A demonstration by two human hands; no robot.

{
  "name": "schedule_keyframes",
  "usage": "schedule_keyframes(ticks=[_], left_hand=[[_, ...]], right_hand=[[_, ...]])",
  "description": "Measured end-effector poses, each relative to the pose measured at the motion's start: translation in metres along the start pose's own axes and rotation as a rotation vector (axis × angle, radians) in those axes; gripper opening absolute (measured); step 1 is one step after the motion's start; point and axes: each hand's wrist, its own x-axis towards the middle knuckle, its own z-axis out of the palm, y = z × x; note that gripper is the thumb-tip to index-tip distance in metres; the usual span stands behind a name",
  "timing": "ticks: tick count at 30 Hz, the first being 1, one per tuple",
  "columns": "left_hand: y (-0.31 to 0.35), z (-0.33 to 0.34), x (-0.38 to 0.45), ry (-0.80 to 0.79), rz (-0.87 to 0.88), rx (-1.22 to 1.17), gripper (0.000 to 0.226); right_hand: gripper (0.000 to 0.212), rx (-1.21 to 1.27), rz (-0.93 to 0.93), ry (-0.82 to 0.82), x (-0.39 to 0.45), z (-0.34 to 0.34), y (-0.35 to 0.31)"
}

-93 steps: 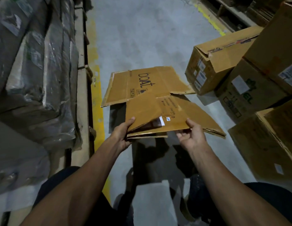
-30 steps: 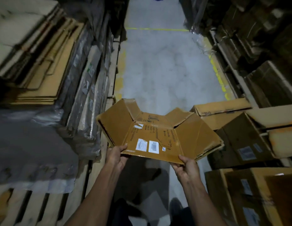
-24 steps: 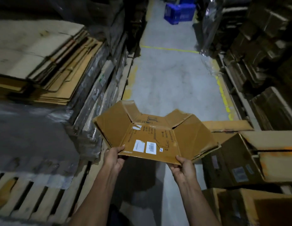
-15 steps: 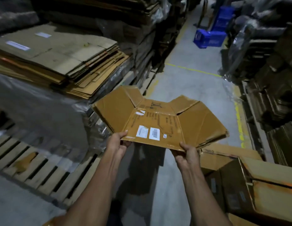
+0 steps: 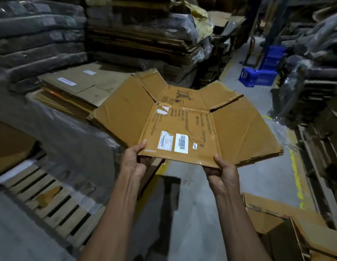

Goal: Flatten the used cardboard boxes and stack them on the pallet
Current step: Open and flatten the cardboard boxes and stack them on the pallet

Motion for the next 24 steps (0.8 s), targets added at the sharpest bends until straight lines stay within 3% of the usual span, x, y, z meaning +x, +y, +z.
schedule_keyframes(ticks=[8, 15, 19, 24], left_hand=[[0.067, 0.012, 0.035, -0.039, 0.157, -0.089, 0.01], [0.145, 0.013, 0.123, -0.043, 0.251, -0.194, 0.015], [0.188, 0.017, 0.167, -0.023, 0.274, -0.192, 0.015], [0.228, 0.024, 0.225, 0.034, 0.332, -0.208, 0.014]], right_hand=[[0.04, 0.054, 0.053, -0.142, 0.036, 0.078, 0.028], [0.033, -0.031, 0.088, -0.222, 0.11, 0.177, 0.087], [0.043, -0.083, 0.114, -0.239, 0.153, 0.23, 0.12], [0.018, -0.113, 0.184, -0.302, 0.208, 0.286, 0.15]])
